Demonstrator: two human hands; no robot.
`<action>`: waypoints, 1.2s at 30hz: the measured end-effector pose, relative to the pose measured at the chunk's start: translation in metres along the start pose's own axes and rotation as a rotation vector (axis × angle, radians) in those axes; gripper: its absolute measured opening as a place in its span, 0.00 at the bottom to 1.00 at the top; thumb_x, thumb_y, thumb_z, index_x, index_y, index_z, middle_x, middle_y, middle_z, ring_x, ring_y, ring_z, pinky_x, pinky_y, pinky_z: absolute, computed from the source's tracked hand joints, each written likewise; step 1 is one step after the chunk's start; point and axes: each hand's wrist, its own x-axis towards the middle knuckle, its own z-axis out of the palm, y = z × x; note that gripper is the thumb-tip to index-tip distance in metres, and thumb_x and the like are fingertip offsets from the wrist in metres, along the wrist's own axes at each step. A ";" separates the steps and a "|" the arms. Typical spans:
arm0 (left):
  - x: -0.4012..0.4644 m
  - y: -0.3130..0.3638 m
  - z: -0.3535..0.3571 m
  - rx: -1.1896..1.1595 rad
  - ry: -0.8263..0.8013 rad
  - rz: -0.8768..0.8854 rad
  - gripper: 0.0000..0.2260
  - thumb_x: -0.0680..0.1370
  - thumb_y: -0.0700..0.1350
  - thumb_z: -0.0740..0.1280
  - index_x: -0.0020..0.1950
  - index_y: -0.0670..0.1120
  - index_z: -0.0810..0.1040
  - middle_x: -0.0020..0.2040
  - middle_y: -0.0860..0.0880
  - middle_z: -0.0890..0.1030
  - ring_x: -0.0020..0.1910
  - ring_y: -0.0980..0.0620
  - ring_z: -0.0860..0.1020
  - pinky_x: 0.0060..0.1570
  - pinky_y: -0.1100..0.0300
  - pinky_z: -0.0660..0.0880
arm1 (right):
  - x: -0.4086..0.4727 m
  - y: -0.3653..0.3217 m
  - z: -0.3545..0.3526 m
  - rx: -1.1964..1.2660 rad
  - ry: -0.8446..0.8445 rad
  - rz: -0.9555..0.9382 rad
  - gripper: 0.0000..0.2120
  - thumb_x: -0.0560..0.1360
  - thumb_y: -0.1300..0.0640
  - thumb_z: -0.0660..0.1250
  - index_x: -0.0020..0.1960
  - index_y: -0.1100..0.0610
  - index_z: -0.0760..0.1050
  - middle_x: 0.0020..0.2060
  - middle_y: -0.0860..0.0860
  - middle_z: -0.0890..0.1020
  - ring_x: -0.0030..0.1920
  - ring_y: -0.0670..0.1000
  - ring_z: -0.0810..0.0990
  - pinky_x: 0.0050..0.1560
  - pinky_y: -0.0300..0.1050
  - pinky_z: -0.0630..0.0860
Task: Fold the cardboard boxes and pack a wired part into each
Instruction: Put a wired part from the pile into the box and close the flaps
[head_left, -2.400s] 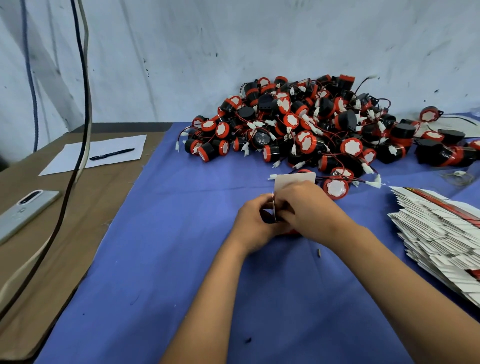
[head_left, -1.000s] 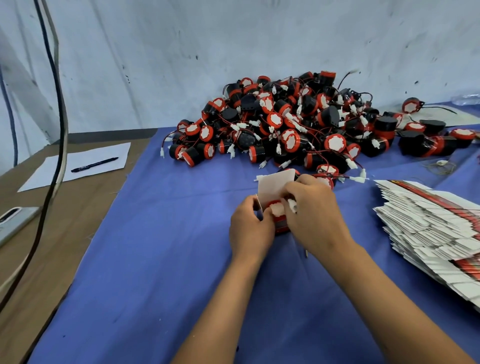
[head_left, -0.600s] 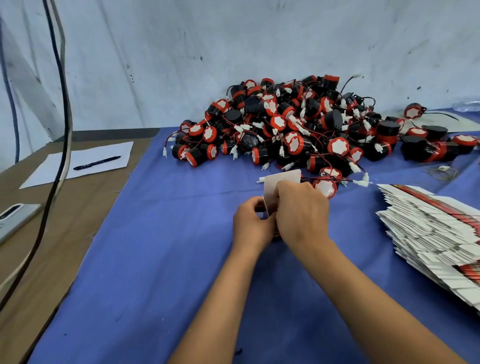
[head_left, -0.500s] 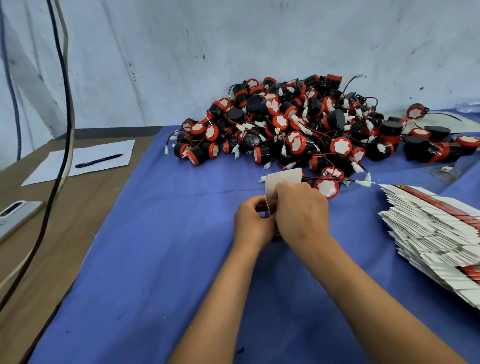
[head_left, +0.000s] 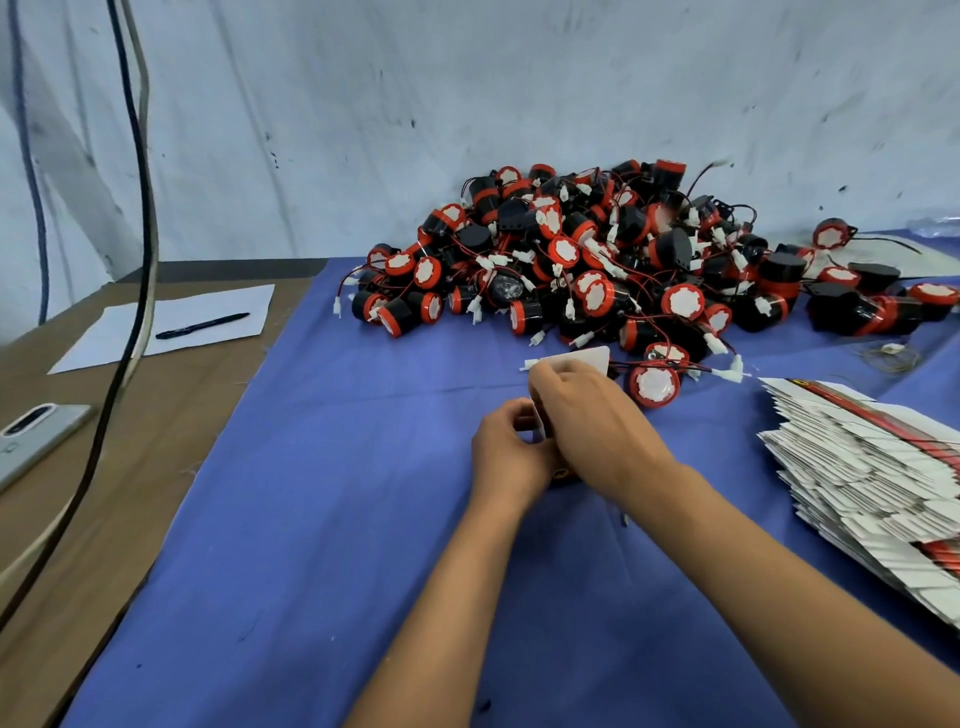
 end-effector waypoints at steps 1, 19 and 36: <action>0.001 -0.001 -0.001 0.015 0.000 0.006 0.10 0.70 0.32 0.71 0.49 0.41 0.83 0.49 0.45 0.86 0.49 0.38 0.84 0.48 0.38 0.83 | 0.001 0.004 -0.002 0.038 -0.010 -0.032 0.10 0.74 0.67 0.64 0.45 0.57 0.64 0.40 0.51 0.74 0.41 0.52 0.72 0.36 0.53 0.74; 0.002 -0.007 -0.005 0.020 -0.037 0.086 0.07 0.74 0.41 0.76 0.51 0.50 0.86 0.48 0.51 0.87 0.51 0.49 0.85 0.46 0.54 0.82 | 0.009 0.035 -0.014 0.397 -0.071 0.013 0.09 0.72 0.61 0.76 0.39 0.47 0.87 0.37 0.41 0.83 0.44 0.39 0.79 0.42 0.31 0.74; 0.000 -0.006 -0.004 0.031 -0.039 0.116 0.03 0.75 0.39 0.74 0.45 0.46 0.84 0.43 0.46 0.86 0.48 0.43 0.85 0.48 0.40 0.82 | 0.013 0.021 -0.018 0.358 -0.032 0.030 0.05 0.73 0.59 0.75 0.39 0.53 0.82 0.37 0.46 0.84 0.41 0.47 0.82 0.47 0.48 0.81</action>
